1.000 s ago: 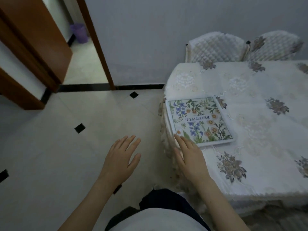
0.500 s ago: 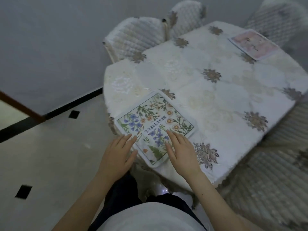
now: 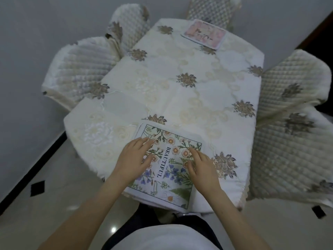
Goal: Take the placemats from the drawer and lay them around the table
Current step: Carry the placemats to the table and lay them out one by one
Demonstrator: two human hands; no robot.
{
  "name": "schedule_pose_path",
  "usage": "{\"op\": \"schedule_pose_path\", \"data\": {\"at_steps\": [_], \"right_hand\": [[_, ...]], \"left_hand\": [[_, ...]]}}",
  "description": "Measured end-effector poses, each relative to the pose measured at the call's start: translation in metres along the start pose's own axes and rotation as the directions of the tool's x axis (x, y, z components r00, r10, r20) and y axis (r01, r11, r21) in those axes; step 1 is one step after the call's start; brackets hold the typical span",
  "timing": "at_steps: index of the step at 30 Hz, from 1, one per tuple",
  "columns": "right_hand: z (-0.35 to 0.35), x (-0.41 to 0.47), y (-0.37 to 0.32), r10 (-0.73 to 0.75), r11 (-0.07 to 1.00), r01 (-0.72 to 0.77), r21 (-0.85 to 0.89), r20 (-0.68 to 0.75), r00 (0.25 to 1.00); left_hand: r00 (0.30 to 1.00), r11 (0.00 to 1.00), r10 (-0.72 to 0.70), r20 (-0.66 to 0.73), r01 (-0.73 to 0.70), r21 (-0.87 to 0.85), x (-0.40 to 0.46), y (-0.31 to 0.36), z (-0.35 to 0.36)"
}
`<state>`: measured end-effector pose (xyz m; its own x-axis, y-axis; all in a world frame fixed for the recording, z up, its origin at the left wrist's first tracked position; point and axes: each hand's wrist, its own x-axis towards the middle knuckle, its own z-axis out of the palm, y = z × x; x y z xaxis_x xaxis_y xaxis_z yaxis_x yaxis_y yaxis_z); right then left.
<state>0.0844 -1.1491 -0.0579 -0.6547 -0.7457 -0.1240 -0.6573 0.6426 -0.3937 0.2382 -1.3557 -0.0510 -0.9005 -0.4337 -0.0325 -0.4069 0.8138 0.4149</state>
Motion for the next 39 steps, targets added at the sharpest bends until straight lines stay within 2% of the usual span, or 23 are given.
{"op": "schedule_pose_path", "data": {"at_steps": [2,6,10,13,17,23,26,29,31,33,35,37,39], "right_hand": [[0.013,0.003,-0.003,0.124,0.992,-0.125,0.026,0.030,0.992],[0.032,-0.002,-0.004,0.323,0.946,-0.324,0.002,0.090,0.942],[0.048,-0.009,-0.008,0.418,0.907,-0.421,-0.007,0.142,0.897],[0.059,-0.009,-0.010,0.465,0.880,-0.474,0.037,0.143,0.874],[0.062,-0.007,-0.014,0.484,0.866,-0.494,0.071,0.125,0.866],[0.058,-0.008,-0.014,0.469,0.871,-0.473,0.132,0.057,0.881],[0.056,-0.011,-0.013,0.438,0.886,-0.434,0.161,0.008,0.899],[0.049,-0.013,-0.013,0.432,0.878,-0.407,0.251,-0.049,0.901],[0.042,-0.014,-0.011,0.471,0.820,-0.431,0.377,-0.014,0.882],[0.036,-0.015,-0.010,0.500,0.711,-0.461,0.530,0.080,0.862],[0.034,-0.017,-0.011,0.466,0.642,-0.469,0.607,0.177,0.867],[0.035,-0.018,-0.012,0.413,0.649,-0.454,0.610,0.218,0.884],[0.035,-0.020,-0.011,0.390,0.672,-0.425,0.606,0.198,0.899]], "left_hand": [[0.998,0.999,-0.034,0.052,0.036,-0.034,0.009,-0.016,0.008],[0.963,0.978,-0.178,0.202,0.196,-0.072,0.011,-0.042,0.027],[0.919,0.955,-0.289,0.270,0.295,0.019,0.006,-0.052,0.035],[0.916,0.951,-0.299,0.269,0.309,0.005,0.003,-0.054,0.038],[0.914,0.944,-0.319,0.252,0.330,-0.001,0.003,-0.052,0.040],[0.939,0.944,-0.311,0.146,0.323,-0.067,0.003,-0.050,0.042],[0.930,0.905,-0.348,0.115,0.365,-0.217,0.002,-0.051,0.042],[0.903,0.815,-0.406,0.141,0.427,-0.392,0.003,-0.054,0.039],[0.879,0.745,-0.437,0.192,0.473,-0.471,0.007,-0.059,0.036],[0.859,0.672,-0.440,0.261,0.508,-0.538,0.011,-0.061,0.032],[0.847,0.629,-0.420,0.327,0.531,-0.568,0.012,-0.058,0.029],[0.856,0.643,-0.381,0.350,0.517,-0.565,0.009,-0.055,0.028],[0.859,0.638,-0.355,0.369,0.511,-0.576,0.005,-0.054,0.026]]}}
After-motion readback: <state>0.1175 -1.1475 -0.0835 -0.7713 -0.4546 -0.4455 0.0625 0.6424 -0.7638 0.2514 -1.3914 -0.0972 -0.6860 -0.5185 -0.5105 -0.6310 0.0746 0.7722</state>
